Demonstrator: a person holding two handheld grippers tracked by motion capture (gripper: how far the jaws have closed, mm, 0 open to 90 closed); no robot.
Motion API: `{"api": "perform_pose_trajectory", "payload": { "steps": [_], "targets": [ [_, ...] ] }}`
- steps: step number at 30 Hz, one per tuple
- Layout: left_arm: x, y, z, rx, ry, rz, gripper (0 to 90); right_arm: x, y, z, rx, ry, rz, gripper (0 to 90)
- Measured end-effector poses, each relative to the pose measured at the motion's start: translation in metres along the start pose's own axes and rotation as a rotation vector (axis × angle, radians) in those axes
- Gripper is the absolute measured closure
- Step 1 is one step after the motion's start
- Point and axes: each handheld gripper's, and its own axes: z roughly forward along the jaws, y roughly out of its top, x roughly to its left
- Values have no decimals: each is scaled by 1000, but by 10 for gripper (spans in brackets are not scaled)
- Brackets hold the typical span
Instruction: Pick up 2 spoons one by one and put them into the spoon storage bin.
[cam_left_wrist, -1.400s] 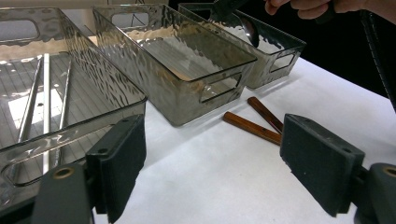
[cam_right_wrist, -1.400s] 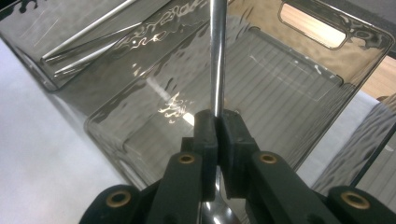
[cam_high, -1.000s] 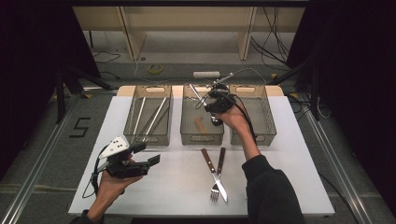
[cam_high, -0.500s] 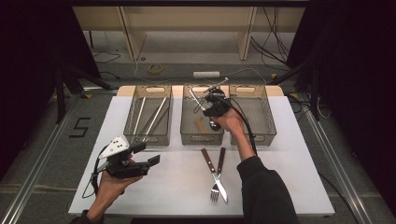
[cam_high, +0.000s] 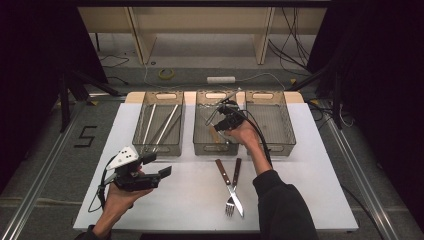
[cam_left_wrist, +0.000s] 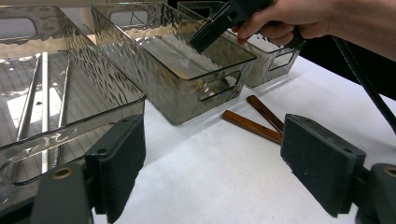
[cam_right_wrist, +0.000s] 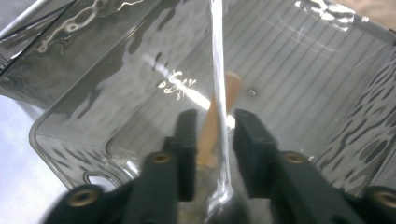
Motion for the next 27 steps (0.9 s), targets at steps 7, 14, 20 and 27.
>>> {"api": "perform_pose_trajectory", "payload": {
  "steps": [7,14,20,27],
  "targets": [
    [0,0,0,0,2,-1,215,5,-2,-13,-31,38,-28,539],
    [0,0,0,-1,5,-2,214,25,-15,-35,-107,104,-137,444],
    [0,0,0,-2,8,-5,214,44,-31,-49,-153,166,-195,386],
    [0,0,0,-2,10,-4,213,61,-53,-56,-179,207,-231,366]
  ]
}}
